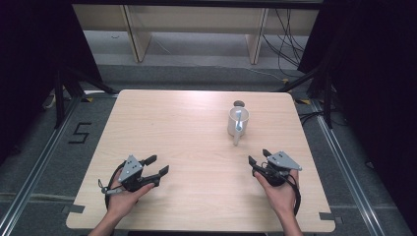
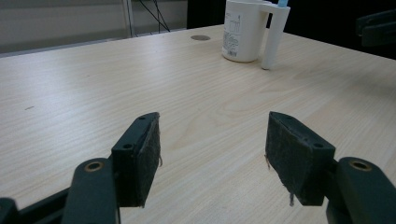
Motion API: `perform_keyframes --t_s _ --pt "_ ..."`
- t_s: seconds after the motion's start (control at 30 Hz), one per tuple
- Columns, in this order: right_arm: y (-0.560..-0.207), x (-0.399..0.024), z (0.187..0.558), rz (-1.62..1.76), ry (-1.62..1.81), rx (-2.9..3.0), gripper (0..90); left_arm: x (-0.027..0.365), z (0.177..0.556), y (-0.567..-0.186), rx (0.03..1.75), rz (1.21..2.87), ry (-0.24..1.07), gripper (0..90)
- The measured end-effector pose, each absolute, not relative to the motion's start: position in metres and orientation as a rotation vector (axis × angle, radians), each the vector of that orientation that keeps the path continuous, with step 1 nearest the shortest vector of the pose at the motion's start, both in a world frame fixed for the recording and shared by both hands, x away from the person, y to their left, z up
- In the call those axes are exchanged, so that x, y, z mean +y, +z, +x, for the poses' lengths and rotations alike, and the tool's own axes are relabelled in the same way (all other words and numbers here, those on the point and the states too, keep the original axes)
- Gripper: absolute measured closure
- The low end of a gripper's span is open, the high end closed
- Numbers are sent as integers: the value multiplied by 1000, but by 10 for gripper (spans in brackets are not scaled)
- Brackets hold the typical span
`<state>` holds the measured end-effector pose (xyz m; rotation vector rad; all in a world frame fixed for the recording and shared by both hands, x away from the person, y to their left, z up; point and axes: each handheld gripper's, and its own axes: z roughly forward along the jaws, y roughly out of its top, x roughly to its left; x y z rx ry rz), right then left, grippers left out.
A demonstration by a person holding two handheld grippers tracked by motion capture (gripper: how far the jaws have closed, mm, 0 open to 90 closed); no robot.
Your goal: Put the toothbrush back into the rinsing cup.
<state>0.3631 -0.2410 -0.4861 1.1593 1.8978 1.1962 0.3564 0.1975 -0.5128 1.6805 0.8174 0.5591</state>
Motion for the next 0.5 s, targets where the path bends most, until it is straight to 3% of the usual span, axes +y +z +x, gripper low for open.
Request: perform_keyframes --t_s 0.5 --pt "-502 -261 333 1189 1218 1843 410 202 359 -514 828 1677 576 350"
